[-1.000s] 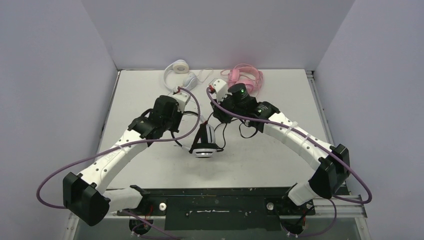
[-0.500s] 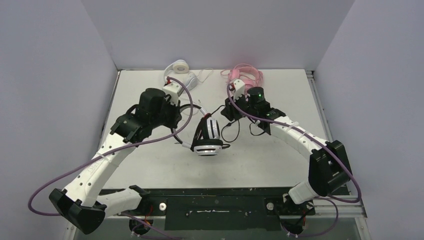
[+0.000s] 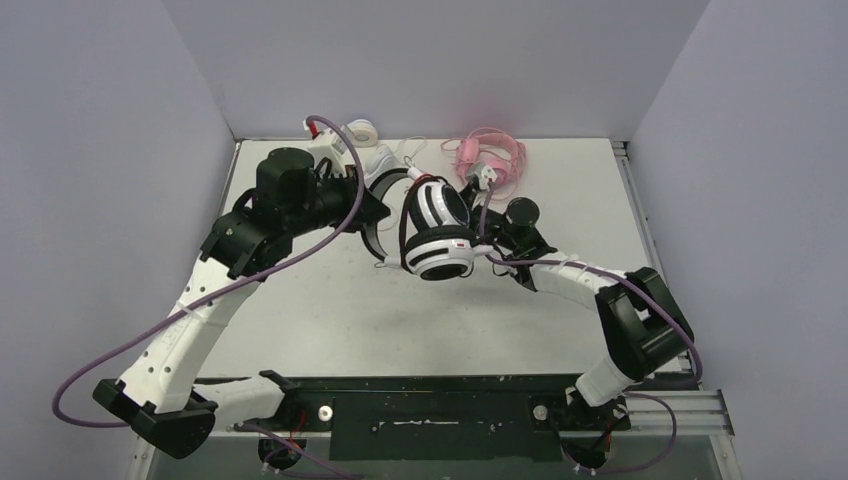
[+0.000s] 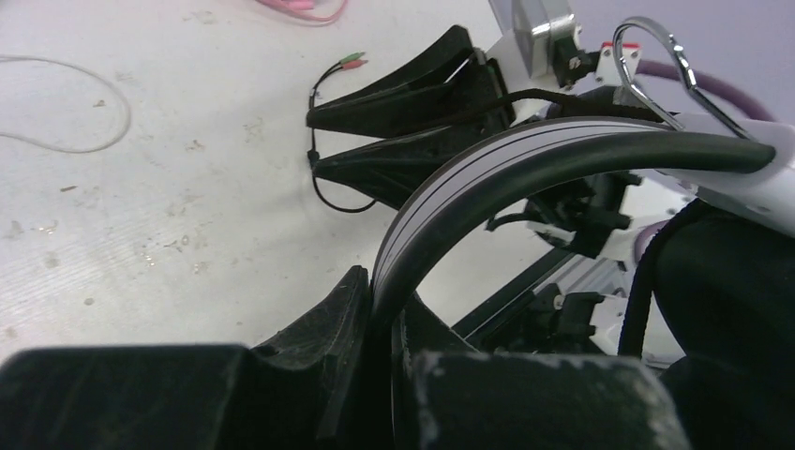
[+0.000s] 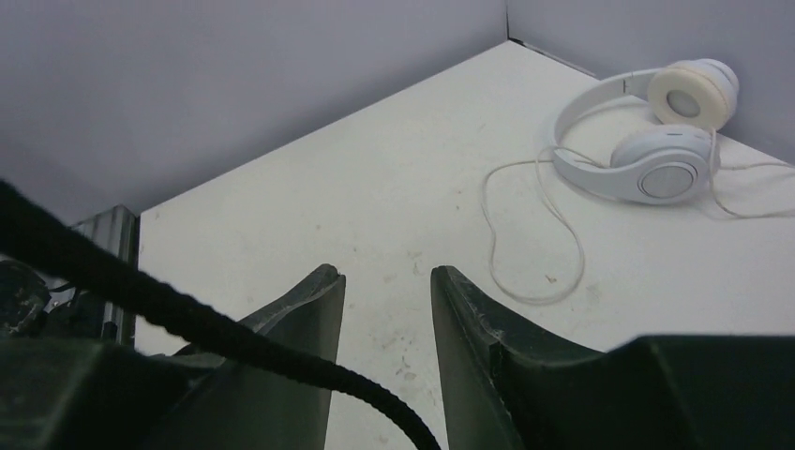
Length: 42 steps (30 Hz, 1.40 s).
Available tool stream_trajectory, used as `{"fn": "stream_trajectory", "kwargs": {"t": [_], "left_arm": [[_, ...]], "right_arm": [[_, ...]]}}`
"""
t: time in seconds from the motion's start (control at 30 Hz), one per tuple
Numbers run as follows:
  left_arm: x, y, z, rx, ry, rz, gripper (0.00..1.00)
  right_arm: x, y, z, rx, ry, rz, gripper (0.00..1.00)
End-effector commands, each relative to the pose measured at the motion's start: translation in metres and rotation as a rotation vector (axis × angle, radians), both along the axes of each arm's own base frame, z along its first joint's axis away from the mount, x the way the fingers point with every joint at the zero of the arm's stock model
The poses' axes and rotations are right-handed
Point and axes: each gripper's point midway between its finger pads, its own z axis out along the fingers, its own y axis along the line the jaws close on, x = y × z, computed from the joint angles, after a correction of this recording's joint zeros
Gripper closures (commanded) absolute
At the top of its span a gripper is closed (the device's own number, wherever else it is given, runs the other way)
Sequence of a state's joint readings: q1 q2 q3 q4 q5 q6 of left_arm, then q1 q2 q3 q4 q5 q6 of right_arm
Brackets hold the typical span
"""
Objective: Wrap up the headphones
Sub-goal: Wrap the headphones cable around the headphones.
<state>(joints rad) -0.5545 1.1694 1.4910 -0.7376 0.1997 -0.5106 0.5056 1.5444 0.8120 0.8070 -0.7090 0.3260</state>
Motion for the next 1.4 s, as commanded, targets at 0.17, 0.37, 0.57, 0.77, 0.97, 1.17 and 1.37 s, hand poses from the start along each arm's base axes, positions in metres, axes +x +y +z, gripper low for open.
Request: {"fn": "stream_trajectory", "kwargs": {"t": [0.17, 0.37, 0.57, 0.77, 0.97, 1.17, 1.37], "left_arm": [[0.024, 0.005, 0.102, -0.328, -0.094, 0.145, 1.0], [0.058, 0.022, 0.103, -0.455, -0.068, 0.215, 1.0], [0.094, 0.06, 0.085, -0.37, -0.137, 0.404, 1.0], [0.124, 0.115, 0.053, -0.137, -0.249, 0.67, 1.0], [0.144, 0.166, 0.018, 0.162, -0.295, 0.876, 1.0], [0.155, 0.189, -0.023, 0.438, -0.279, 0.917, 1.0], [0.151, 0.173, -0.054, 0.627, -0.296, 0.758, 1.0]], "right_arm": [[-0.039, 0.021, 0.03, 0.182, -0.137, 0.139, 0.66], [-0.095, 0.041, 0.026, 0.202, -0.131, 0.211, 0.76], [-0.16, 0.064, 0.038, 0.234, -0.104, 0.349, 0.8], [-0.181, 0.085, 0.054, 0.122, -0.058, 0.413, 0.83], [-0.188, 0.097, 0.056, -0.072, 0.024, 0.467, 0.87], [-0.176, 0.094, 0.07, -0.217, 0.029, 0.426, 0.9], [-0.128, 0.078, 0.066, -0.431, 0.015, 0.262, 0.91]]}}
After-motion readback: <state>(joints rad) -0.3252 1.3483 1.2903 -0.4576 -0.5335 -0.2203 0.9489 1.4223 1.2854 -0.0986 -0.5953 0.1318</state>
